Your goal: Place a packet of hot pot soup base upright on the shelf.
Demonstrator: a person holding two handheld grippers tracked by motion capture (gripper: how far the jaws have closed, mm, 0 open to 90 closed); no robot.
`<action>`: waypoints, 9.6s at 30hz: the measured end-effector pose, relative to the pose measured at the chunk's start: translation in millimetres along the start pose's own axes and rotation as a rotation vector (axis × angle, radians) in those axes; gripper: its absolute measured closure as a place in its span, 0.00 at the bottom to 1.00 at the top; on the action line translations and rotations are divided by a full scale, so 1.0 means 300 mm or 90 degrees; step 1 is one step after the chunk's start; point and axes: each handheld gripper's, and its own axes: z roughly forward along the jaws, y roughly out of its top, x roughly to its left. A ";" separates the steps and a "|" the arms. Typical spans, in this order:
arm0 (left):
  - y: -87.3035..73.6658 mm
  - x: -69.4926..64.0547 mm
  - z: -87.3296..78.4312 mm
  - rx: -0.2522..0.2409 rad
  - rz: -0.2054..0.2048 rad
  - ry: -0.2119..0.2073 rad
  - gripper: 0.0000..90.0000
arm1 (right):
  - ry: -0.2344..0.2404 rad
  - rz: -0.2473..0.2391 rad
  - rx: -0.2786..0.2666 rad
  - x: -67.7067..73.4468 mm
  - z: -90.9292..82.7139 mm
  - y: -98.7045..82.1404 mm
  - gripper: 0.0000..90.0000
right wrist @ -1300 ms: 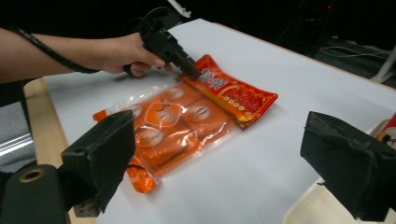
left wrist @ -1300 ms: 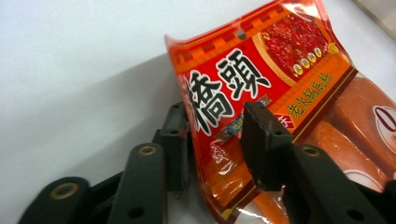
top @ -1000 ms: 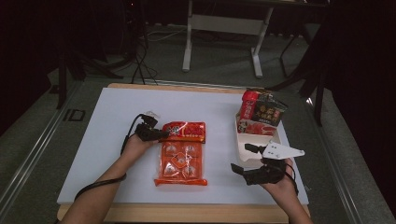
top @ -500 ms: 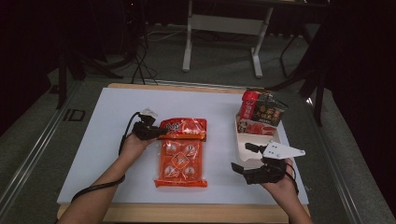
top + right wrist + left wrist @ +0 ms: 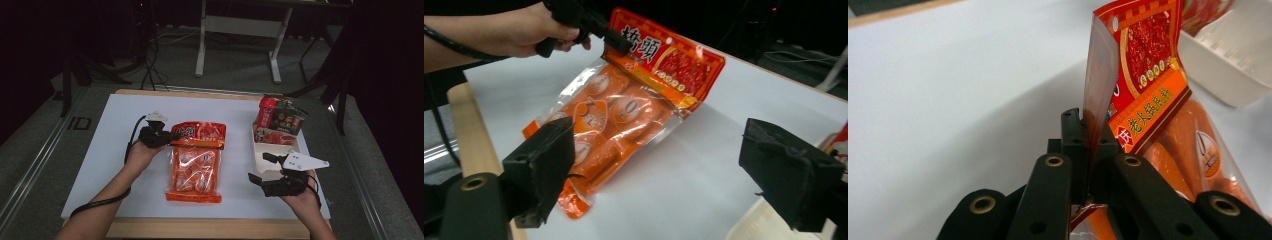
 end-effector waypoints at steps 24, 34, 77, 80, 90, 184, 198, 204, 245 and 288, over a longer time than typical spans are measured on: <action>0.056 -0.147 -0.154 -0.063 0.075 -0.076 0.99 | 0.000 -0.018 -0.041 -0.014 0.027 0.079 0.20; 0.052 -0.200 -0.198 -0.084 0.098 -0.105 0.99 | -0.012 -0.020 -0.025 -0.040 0.095 0.105 0.19; 0.068 -0.314 -0.295 -0.118 0.143 -0.160 0.99 | 0.194 -0.005 0.065 0.003 0.207 0.138 1.00; 0.079 -0.326 -0.321 -0.133 0.152 -0.168 0.99 | 0.192 -0.011 0.049 0.014 0.178 0.166 1.00; 0.089 -0.319 -0.344 -0.175 0.145 -0.183 0.96 | 0.154 -0.019 0.014 0.030 0.126 0.248 1.00; -0.243 -0.194 -0.162 -0.143 0.034 -0.124 0.01 | -0.095 0.159 -0.056 -0.405 -0.172 0.050 1.00; -0.249 -0.194 -0.165 -0.149 0.036 -0.121 0.01 | -0.107 0.158 -0.058 -0.384 -0.180 0.065 0.83; -0.249 -0.197 -0.166 -0.154 0.040 -0.121 0.01 | -0.129 0.114 -0.083 -0.340 -0.199 0.168 0.56; -0.268 -0.204 -0.195 -0.158 0.041 -0.123 0.01 | 0.068 0.036 -0.059 -0.049 0.083 0.153 0.13; -0.288 -0.214 -0.172 -0.140 0.066 -0.127 0.01 | 0.043 0.026 0.089 -0.029 0.175 -0.122 0.15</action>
